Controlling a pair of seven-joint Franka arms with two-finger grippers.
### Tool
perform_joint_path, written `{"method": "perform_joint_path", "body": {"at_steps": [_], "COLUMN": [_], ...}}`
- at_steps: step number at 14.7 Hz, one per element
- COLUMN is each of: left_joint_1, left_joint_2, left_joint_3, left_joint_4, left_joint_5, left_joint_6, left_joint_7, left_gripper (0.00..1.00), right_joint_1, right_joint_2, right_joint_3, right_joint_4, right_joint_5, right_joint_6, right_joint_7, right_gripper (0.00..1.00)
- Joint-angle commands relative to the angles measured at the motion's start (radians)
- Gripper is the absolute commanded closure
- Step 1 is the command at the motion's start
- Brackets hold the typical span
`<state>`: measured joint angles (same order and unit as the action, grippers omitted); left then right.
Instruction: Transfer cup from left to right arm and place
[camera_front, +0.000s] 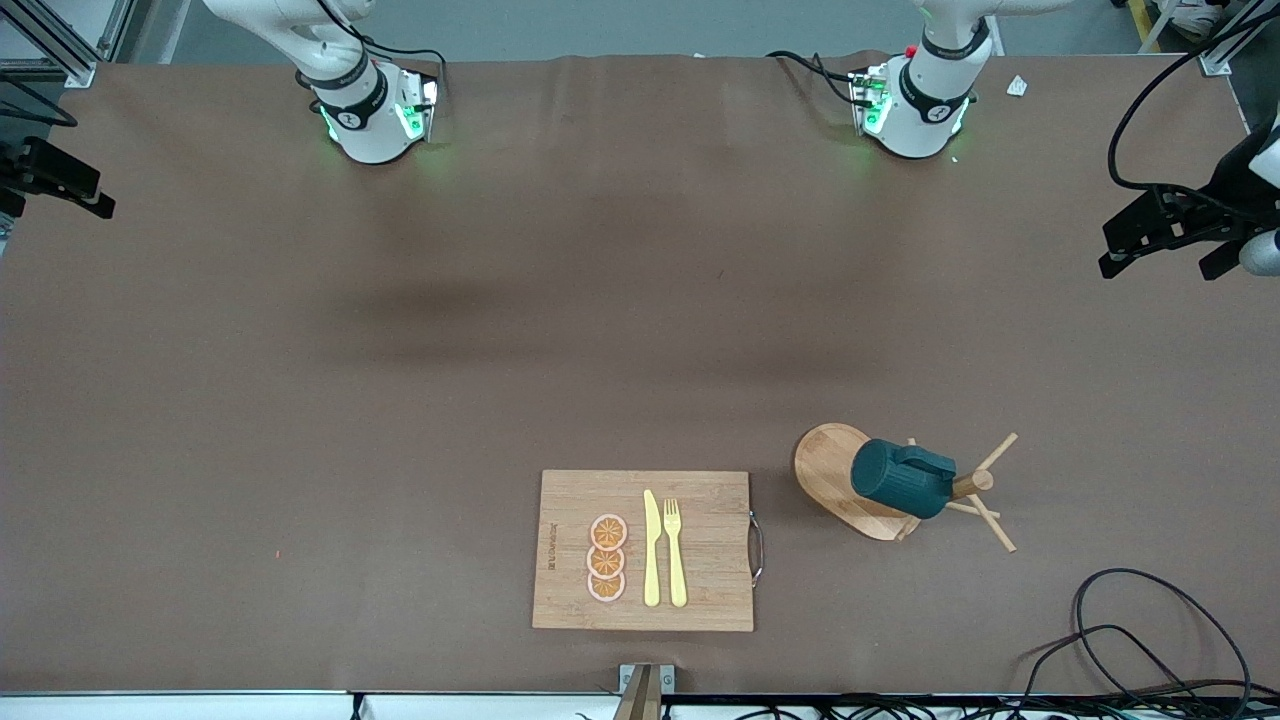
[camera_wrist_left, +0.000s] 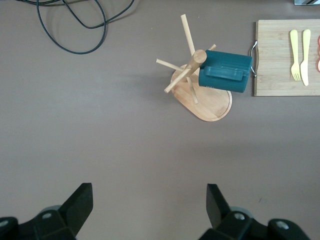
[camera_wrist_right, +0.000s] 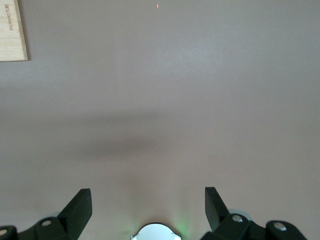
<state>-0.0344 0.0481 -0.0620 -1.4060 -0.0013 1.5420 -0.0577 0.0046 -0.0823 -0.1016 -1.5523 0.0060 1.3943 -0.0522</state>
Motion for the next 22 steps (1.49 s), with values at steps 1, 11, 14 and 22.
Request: {"method": "perform_joint_path", "body": {"at_steps": [1, 11, 14, 22], "left_joint_1": [-0.002, 0.034, 0.028, -0.027], "left_joint_2": [-0.025, -0.008, 0.019, 0.120], "left_joint_3": [0.004, 0.008, 0.004, -0.004], "left_joint_4": [-0.024, -0.036, -0.031, -0.028], "left_joint_5": [0.018, 0.012, 0.011, -0.012], "left_joint_6": [0.016, 0.012, 0.016, 0.107], "left_joint_7": [0.010, -0.016, -0.094, -0.711], "left_gripper": [0.00, 0.00, 0.00, 0.00], "right_joint_1": [-0.014, -0.012, -0.012, -0.014], "right_joint_2": [-0.017, -0.017, -0.017, -0.017], "right_joint_3": [0.011, 0.011, 0.011, 0.011], "right_joint_4": [-0.017, -0.017, -0.017, -0.011], "right_joint_5": [-0.003, -0.003, -0.003, -0.003], "right_joint_6": [0.002, 0.003, 0.002, -0.003], "right_joint_7": [-0.012, -0.011, -0.012, -0.011], "right_gripper": [0.00, 0.00, 0.00, 0.00]}}
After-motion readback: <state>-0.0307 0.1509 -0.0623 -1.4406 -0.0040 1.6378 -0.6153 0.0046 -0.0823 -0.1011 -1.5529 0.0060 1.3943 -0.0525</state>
